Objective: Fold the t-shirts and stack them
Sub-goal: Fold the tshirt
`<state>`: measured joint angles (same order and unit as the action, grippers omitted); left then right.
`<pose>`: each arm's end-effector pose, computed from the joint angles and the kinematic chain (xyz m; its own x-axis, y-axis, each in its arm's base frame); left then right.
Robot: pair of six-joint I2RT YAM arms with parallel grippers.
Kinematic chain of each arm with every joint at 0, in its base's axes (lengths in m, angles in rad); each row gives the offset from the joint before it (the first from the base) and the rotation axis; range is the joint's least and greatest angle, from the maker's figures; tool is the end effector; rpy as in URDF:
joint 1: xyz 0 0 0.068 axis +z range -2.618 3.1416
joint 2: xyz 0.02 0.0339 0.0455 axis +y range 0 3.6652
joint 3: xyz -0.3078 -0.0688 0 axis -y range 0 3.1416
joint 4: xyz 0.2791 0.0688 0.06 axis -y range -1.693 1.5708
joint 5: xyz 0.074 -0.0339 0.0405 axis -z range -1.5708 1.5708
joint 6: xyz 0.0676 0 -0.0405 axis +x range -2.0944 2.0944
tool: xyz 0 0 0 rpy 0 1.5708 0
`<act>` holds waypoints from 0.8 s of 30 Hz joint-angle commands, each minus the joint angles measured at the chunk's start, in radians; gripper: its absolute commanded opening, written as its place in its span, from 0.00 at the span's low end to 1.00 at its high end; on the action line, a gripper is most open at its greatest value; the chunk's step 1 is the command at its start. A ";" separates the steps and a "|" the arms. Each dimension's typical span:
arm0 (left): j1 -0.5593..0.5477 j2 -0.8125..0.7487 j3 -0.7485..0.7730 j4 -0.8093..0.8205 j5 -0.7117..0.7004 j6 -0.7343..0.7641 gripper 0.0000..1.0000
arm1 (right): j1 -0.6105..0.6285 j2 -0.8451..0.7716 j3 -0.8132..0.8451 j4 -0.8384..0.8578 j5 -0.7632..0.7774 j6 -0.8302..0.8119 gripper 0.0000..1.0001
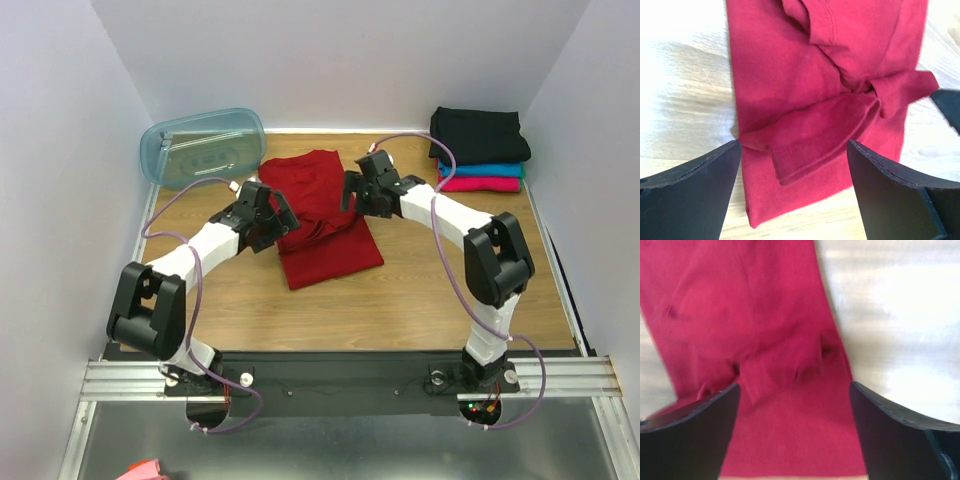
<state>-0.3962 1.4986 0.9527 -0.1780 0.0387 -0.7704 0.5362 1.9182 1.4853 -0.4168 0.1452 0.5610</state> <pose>0.3436 -0.1466 0.2331 -0.7257 -0.4508 -0.5198 -0.1296 0.8315 -0.5402 0.4317 0.2452 0.2345 -0.7720 0.1536 -0.6168 -0.0150 0.9657 0.2592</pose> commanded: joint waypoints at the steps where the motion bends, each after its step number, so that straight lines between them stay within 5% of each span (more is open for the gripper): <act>1: 0.002 -0.106 -0.076 0.002 0.041 0.002 0.98 | -0.002 -0.120 -0.065 0.039 -0.140 -0.015 1.00; 6: 0.000 -0.266 -0.231 0.005 0.030 -0.039 0.98 | 0.053 -0.136 -0.181 0.127 -0.346 -0.024 1.00; 12: 0.000 -0.406 -0.344 -0.066 0.012 -0.072 0.98 | 0.120 -0.003 -0.103 0.154 -0.351 -0.026 1.00; 21: 0.000 -0.468 -0.417 -0.057 0.053 -0.115 0.98 | 0.102 0.266 0.366 0.148 -0.158 -0.044 1.00; 24: -0.001 -0.471 -0.425 -0.038 0.073 -0.116 0.98 | 0.088 0.257 0.392 0.144 -0.154 -0.039 1.00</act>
<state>-0.3969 1.0561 0.5381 -0.2432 0.0856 -0.8749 0.6479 2.2169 1.8103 -0.3187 -0.0723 0.5346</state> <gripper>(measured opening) 0.983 0.998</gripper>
